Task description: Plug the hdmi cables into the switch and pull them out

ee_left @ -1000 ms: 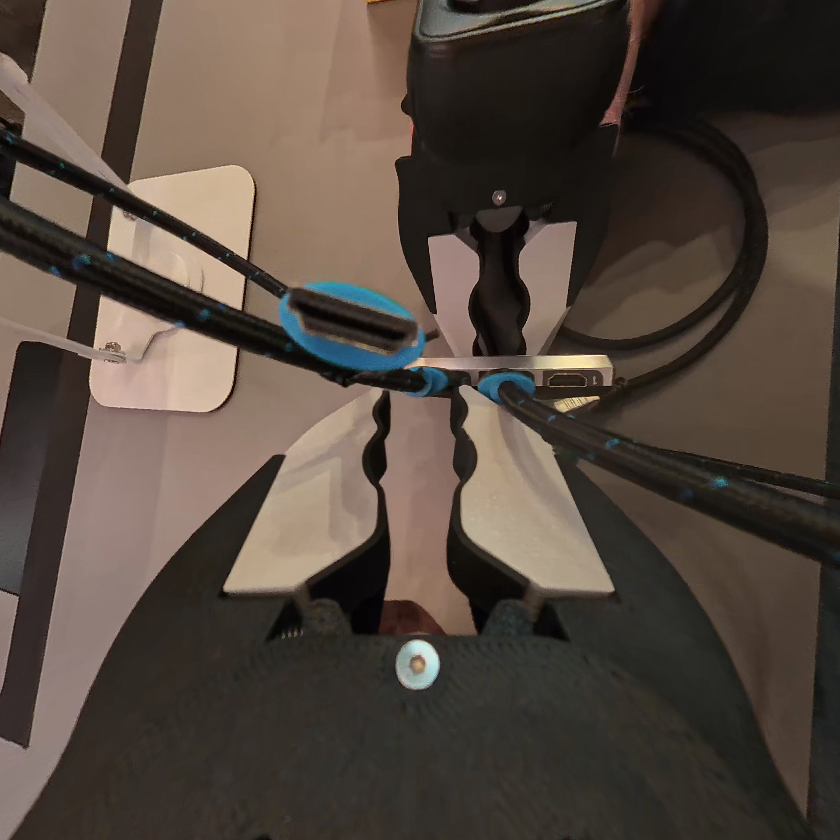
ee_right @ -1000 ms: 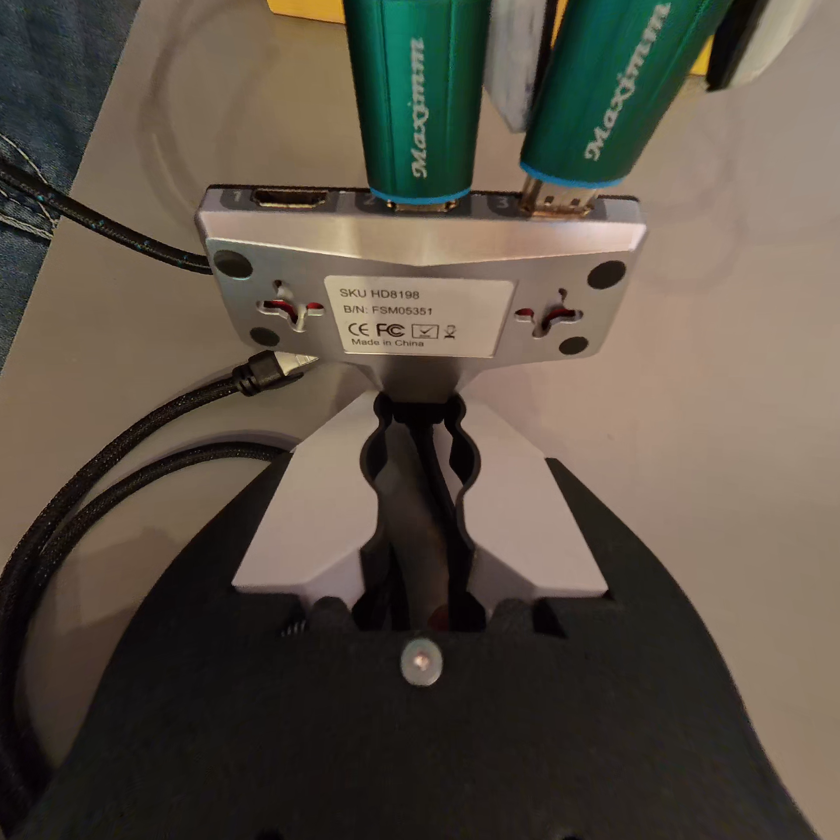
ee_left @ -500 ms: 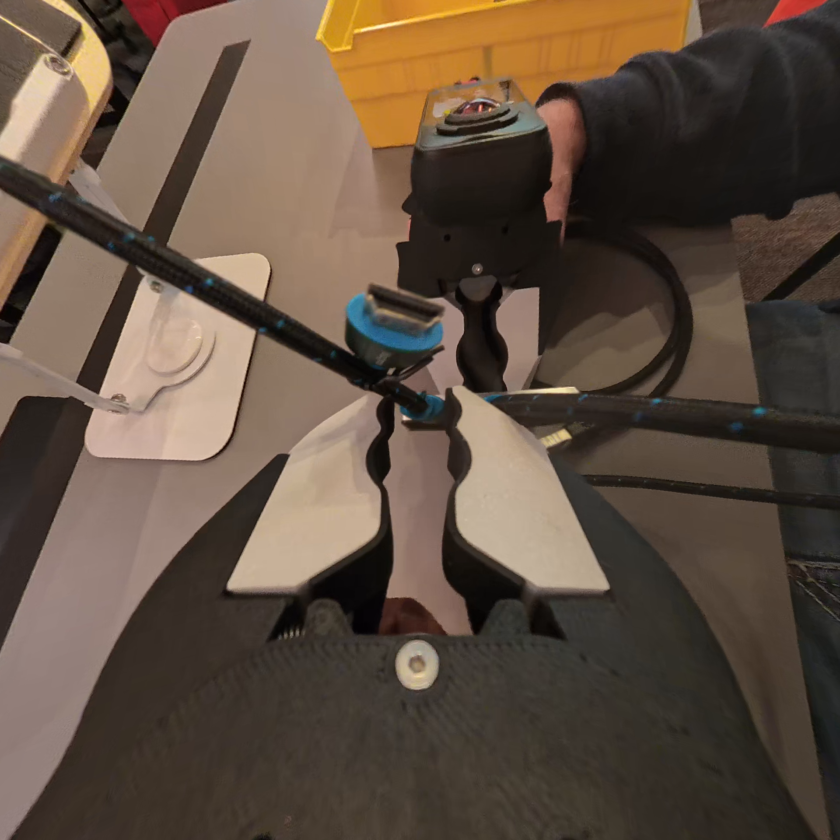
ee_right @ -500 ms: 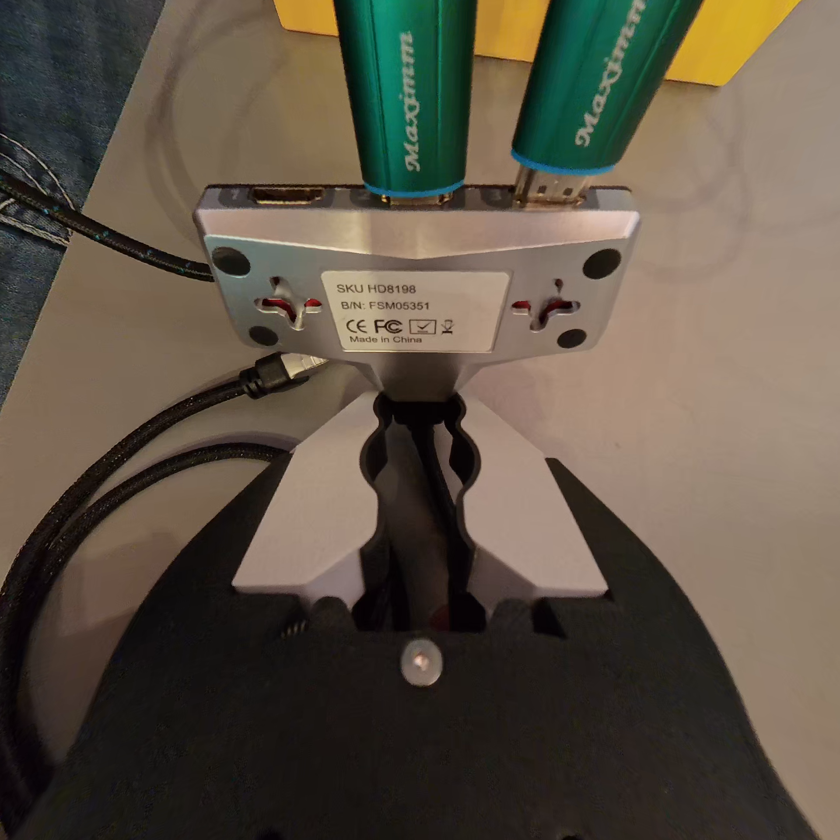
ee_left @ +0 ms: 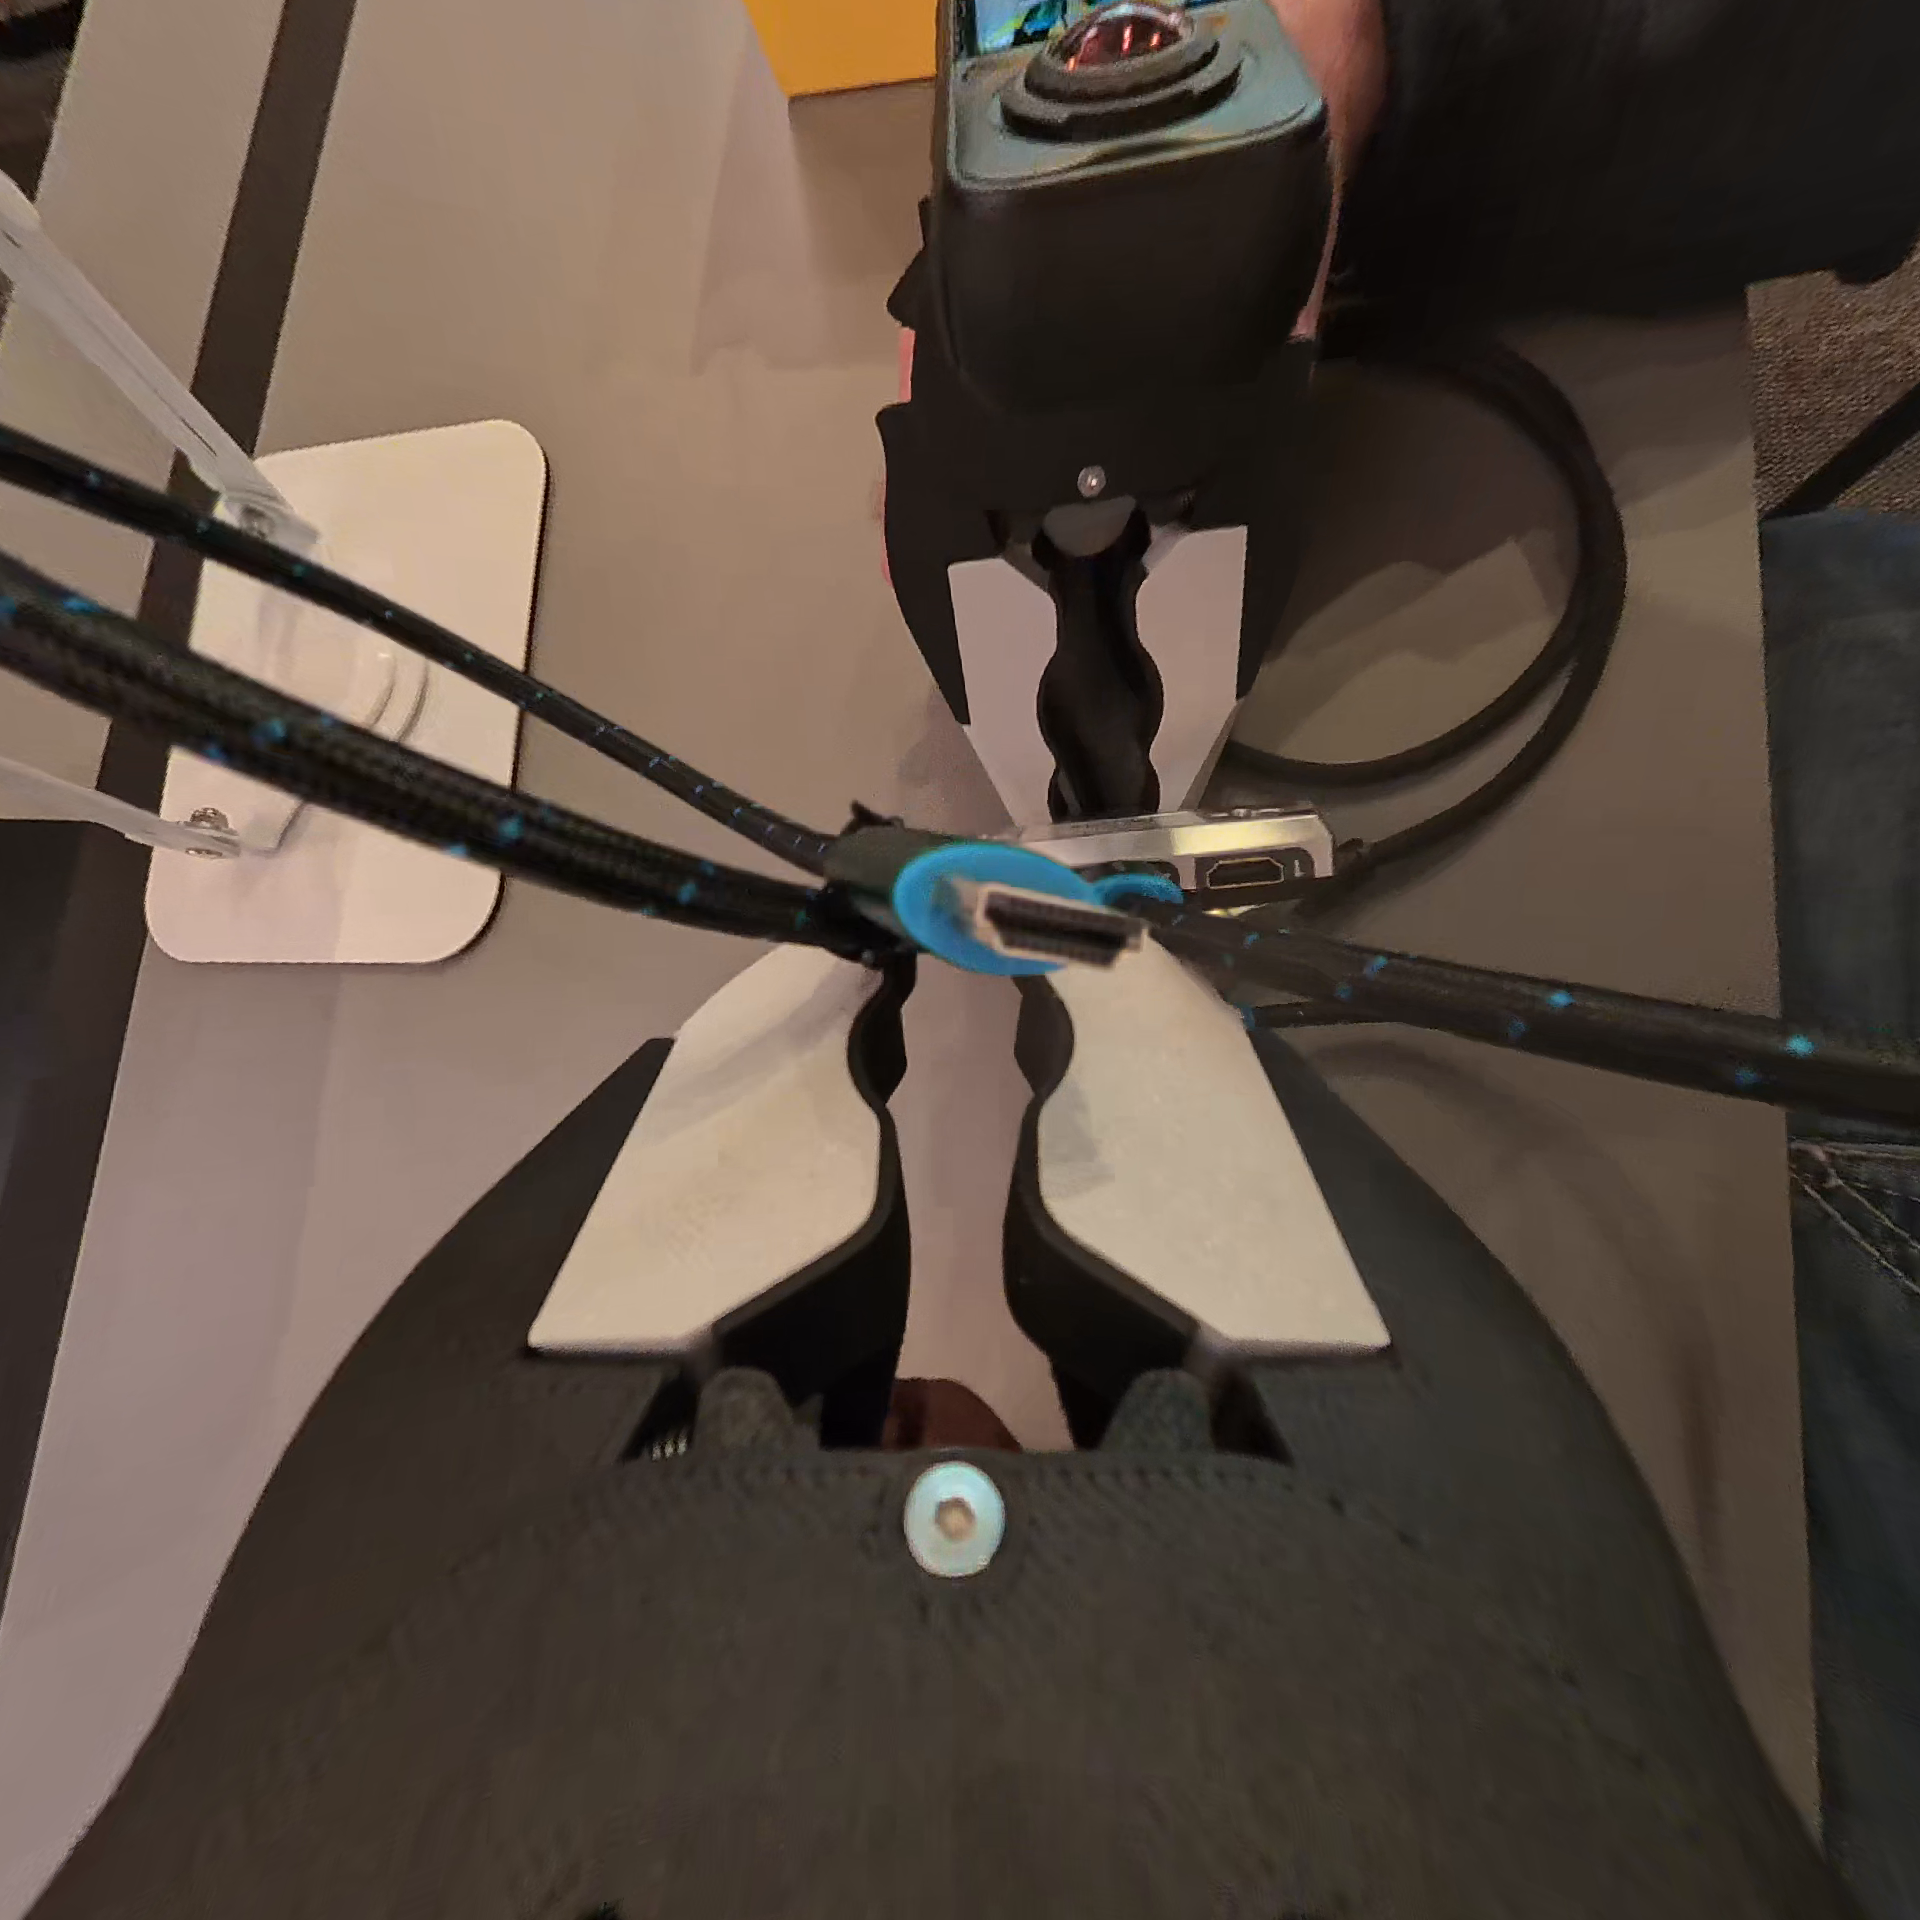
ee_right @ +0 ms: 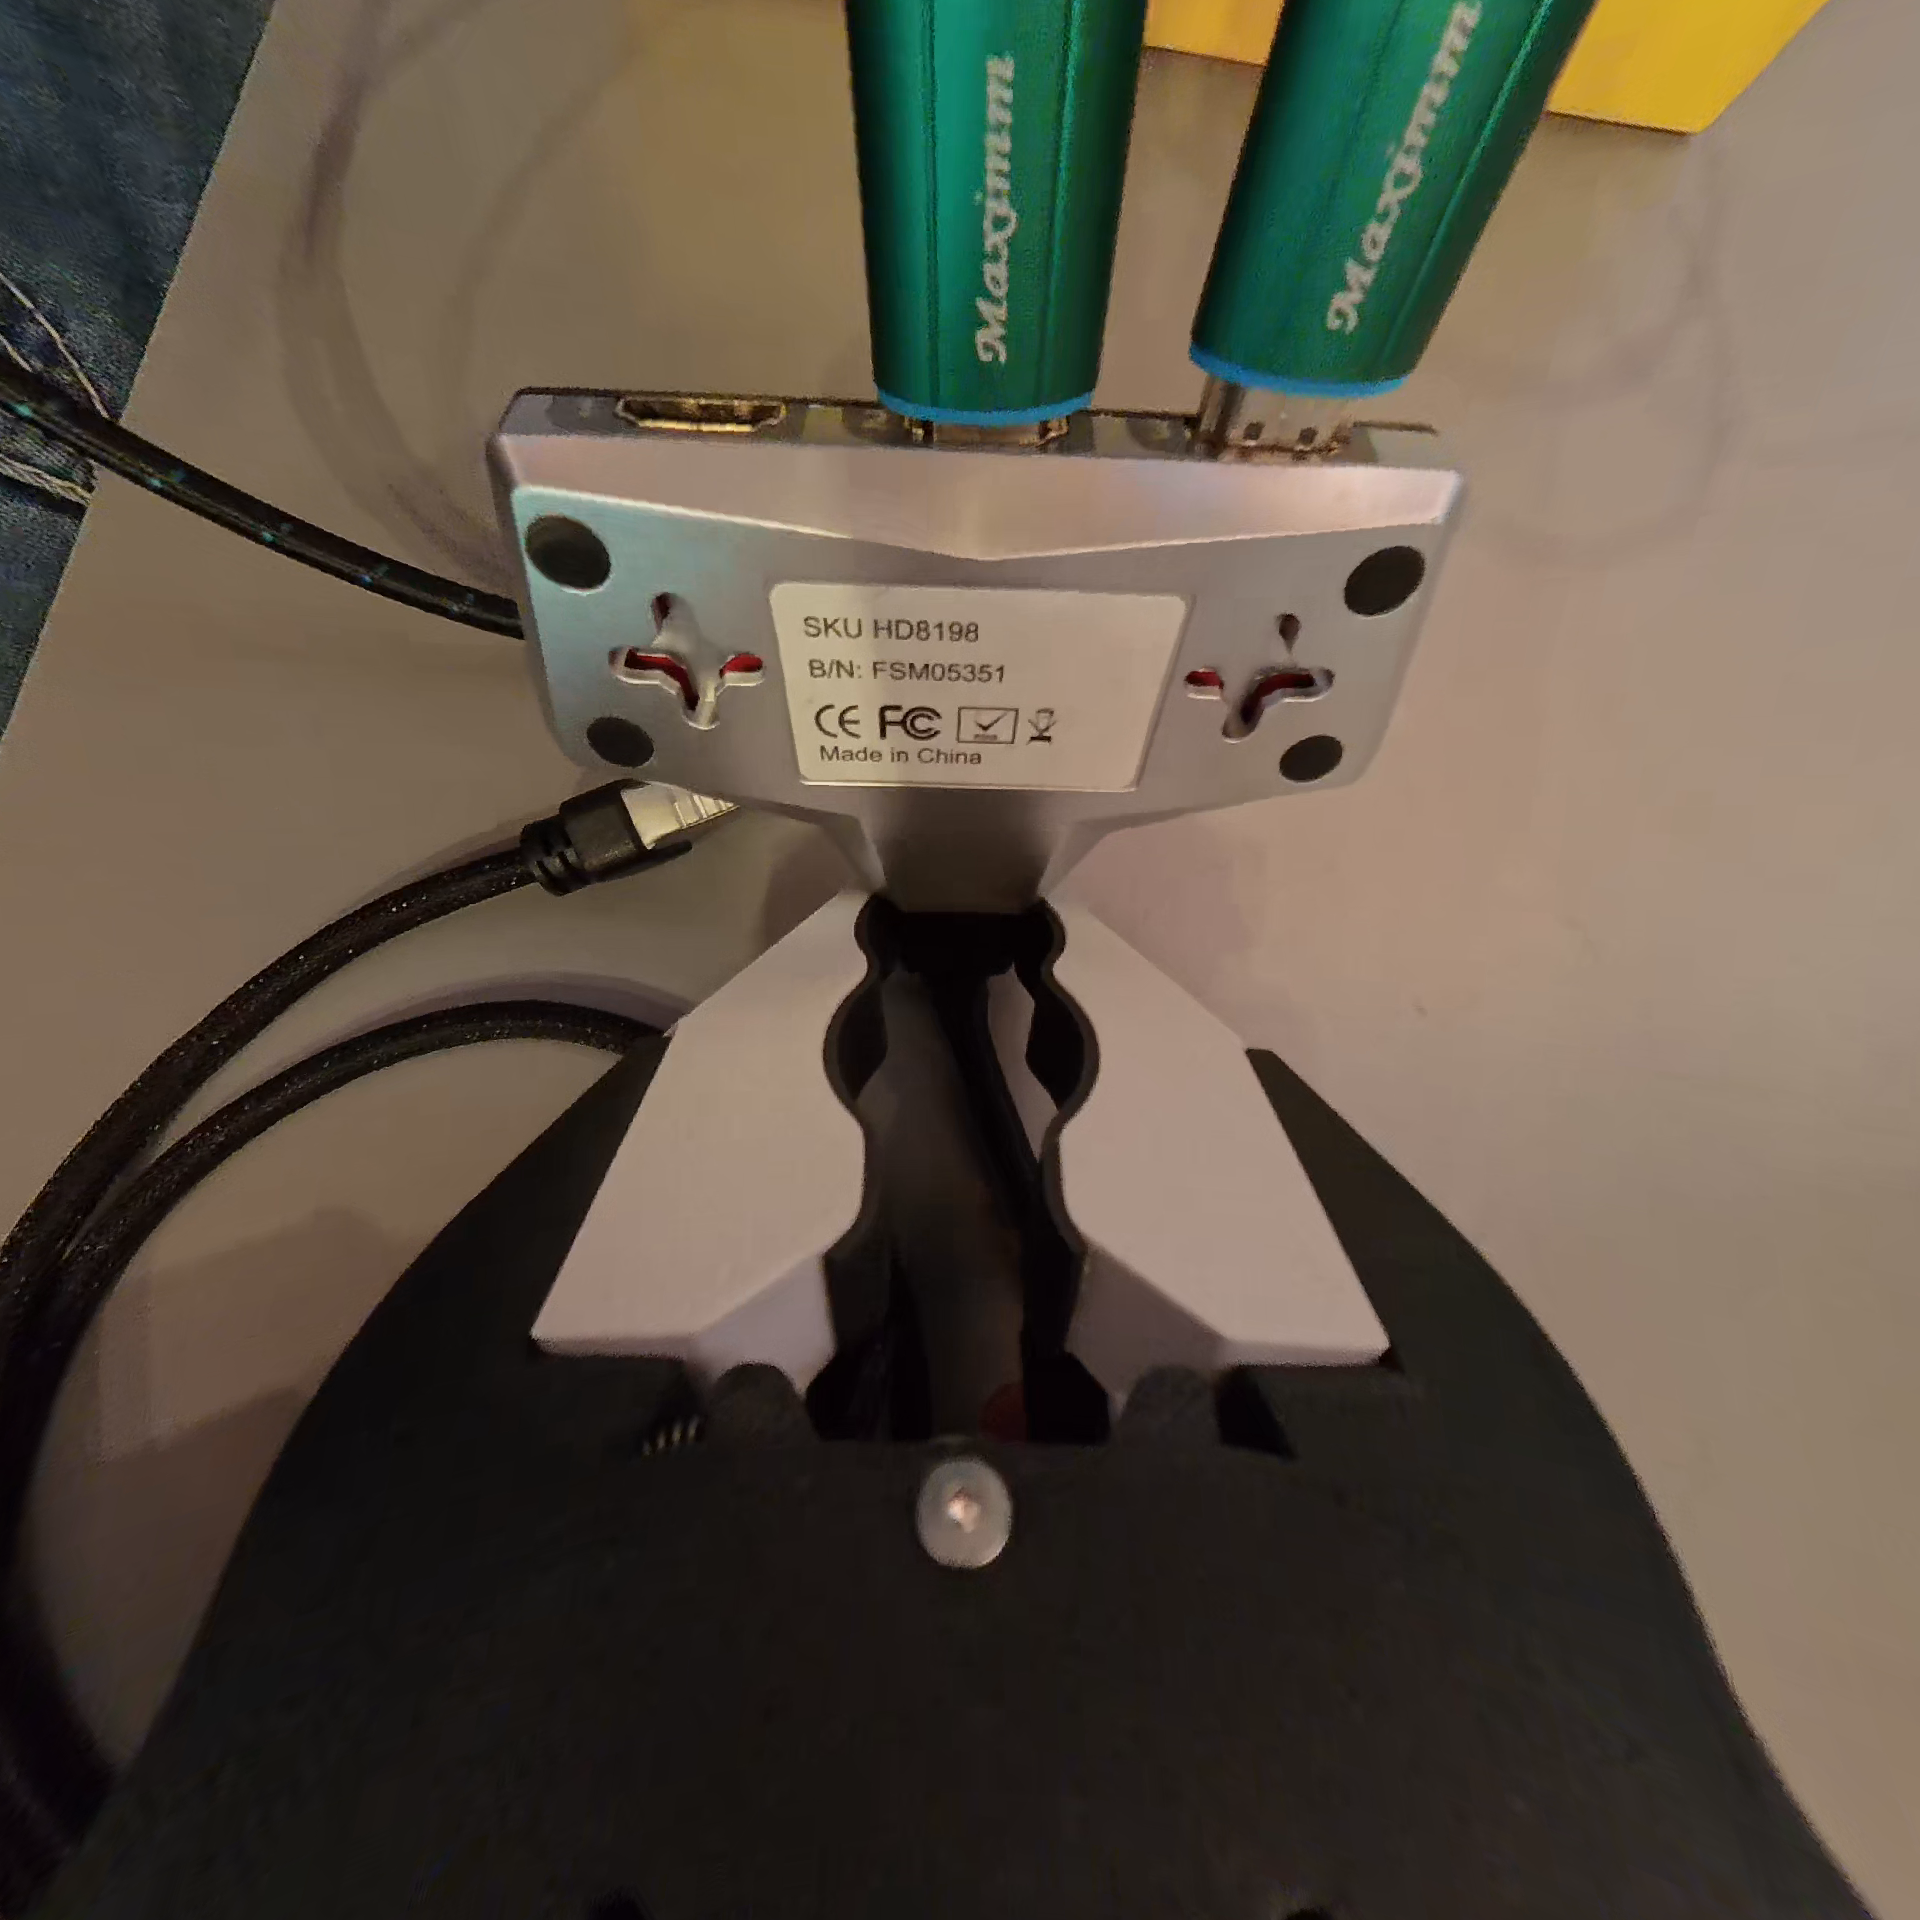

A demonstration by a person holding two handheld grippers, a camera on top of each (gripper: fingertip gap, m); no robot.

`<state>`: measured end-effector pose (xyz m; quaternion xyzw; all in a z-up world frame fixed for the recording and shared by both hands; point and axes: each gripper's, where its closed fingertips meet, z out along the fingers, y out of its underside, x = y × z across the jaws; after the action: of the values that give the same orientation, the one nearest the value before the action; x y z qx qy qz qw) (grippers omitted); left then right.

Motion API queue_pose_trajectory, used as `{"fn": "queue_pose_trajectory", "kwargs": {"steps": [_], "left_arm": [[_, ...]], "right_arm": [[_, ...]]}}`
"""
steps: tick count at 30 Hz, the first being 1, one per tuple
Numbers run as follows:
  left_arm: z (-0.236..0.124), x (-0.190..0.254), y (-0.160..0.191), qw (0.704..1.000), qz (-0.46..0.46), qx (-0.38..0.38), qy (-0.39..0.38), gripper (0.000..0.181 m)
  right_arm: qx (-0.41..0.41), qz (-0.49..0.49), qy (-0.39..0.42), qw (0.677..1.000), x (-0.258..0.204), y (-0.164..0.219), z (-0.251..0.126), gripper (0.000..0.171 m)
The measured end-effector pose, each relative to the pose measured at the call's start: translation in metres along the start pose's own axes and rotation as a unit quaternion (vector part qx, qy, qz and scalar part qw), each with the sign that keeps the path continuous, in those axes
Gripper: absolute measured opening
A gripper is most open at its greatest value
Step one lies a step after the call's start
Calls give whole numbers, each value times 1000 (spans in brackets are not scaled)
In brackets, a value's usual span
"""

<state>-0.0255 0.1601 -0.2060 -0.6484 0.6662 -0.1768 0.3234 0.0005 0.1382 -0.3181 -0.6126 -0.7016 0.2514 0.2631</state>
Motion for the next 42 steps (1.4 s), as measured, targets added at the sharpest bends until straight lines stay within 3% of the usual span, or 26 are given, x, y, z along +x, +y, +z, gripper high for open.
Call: {"fn": "queue_pose_trajectory", "kwargs": {"steps": [1, 14, 31, 40, 42], "left_arm": [[0, 0, 1, 1000, -1, 1, 0, 17], [2, -1, 8, 1000, -15, -9, -5, 17], [1, 0, 16, 995, -12, -98, 7, 17], [3, -3, 12, 997, -50, -43, -34, 16], [5, -6, 17, 996, -55, -32, -61, 8]], "right_arm": [[0, 0, 0, 1000, 0, 0, 0, 20], [0, 3, -4, 1000, 0, 1, 2, 19], [-4, 1, -6, 1000, -1, 1, 3, 19], [-1, 3, -5, 1000, 0, 1, 2, 19], [-1, 3, -8, 1000, -1, 1, 3, 19]]}}
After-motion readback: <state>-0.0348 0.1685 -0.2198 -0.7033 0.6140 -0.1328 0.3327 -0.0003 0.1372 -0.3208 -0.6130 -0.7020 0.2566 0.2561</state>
